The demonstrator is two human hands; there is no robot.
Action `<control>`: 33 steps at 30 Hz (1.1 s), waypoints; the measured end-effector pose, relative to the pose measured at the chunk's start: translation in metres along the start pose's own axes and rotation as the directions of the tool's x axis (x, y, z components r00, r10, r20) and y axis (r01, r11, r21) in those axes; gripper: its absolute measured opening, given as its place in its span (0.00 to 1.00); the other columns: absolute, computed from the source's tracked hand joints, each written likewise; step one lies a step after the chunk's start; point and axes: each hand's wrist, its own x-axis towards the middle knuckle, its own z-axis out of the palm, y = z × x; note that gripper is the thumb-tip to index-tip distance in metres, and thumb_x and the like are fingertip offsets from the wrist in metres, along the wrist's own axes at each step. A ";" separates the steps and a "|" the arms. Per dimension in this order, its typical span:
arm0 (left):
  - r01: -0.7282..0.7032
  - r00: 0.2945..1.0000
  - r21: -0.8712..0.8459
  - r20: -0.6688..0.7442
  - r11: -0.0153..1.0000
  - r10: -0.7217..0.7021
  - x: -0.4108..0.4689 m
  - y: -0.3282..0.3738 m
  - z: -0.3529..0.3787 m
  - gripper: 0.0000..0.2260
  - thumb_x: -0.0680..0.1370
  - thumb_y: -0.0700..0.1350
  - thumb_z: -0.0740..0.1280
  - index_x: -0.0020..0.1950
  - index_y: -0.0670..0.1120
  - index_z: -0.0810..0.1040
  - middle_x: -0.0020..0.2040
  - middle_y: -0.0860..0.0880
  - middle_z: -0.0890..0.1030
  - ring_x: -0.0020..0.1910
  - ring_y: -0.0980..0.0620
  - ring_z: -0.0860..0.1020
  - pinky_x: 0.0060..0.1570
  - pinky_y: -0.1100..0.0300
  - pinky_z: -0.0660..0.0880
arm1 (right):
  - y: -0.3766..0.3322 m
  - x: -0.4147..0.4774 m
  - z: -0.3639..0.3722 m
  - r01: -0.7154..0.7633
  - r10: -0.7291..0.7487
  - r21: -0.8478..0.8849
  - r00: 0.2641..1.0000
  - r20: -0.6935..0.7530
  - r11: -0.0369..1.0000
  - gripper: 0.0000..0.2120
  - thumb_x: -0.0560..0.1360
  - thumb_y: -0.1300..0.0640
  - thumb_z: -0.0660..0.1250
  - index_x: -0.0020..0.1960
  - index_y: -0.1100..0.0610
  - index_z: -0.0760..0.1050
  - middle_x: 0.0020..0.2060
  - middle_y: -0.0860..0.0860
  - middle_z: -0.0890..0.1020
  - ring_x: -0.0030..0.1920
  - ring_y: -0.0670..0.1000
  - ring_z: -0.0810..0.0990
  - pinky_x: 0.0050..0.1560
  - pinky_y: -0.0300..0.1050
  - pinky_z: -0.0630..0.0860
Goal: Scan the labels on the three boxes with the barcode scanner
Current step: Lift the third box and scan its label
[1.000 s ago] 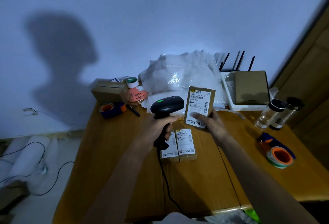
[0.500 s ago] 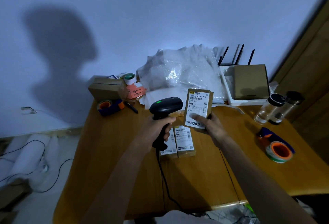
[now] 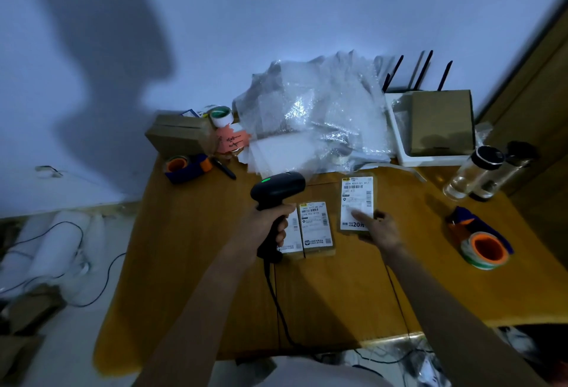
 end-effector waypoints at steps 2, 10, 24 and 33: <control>0.014 1.000 -0.004 -0.008 1.000 -0.014 0.002 -0.003 -0.001 0.10 0.80 0.42 0.71 0.40 0.43 0.75 0.28 0.47 0.72 0.24 0.50 0.70 0.29 0.57 0.71 | 0.007 0.005 -0.003 -0.012 0.011 -0.038 1.000 -0.027 0.999 0.18 0.74 0.52 0.77 0.58 0.59 0.80 0.53 0.58 0.86 0.45 0.53 0.85 0.42 0.49 0.82; 0.042 0.999 -0.037 -0.030 0.998 -0.043 0.011 -0.017 -0.007 0.11 0.79 0.43 0.72 0.40 0.43 0.74 0.28 0.47 0.72 0.25 0.49 0.70 0.30 0.55 0.71 | 0.041 0.037 -0.015 -0.166 0.162 -0.129 0.986 -0.040 0.978 0.31 0.71 0.50 0.79 0.67 0.64 0.73 0.53 0.60 0.86 0.46 0.55 0.87 0.28 0.41 0.80; 0.087 0.995 -0.062 -0.047 0.994 -0.090 0.015 -0.030 -0.007 0.12 0.78 0.45 0.73 0.38 0.44 0.75 0.28 0.48 0.73 0.24 0.51 0.71 0.30 0.57 0.72 | 0.059 0.049 -0.012 -0.142 0.122 -0.280 0.989 -0.087 0.949 0.25 0.77 0.49 0.73 0.69 0.61 0.75 0.58 0.58 0.84 0.56 0.60 0.84 0.55 0.58 0.83; 0.080 0.995 -0.058 -0.063 0.995 -0.084 0.015 -0.034 -0.010 0.11 0.78 0.45 0.73 0.40 0.42 0.75 0.28 0.47 0.73 0.25 0.50 0.70 0.31 0.57 0.72 | 0.064 0.055 -0.004 -0.105 0.093 -0.373 0.994 -0.049 0.922 0.27 0.75 0.45 0.74 0.67 0.60 0.74 0.55 0.58 0.85 0.51 0.58 0.87 0.54 0.61 0.84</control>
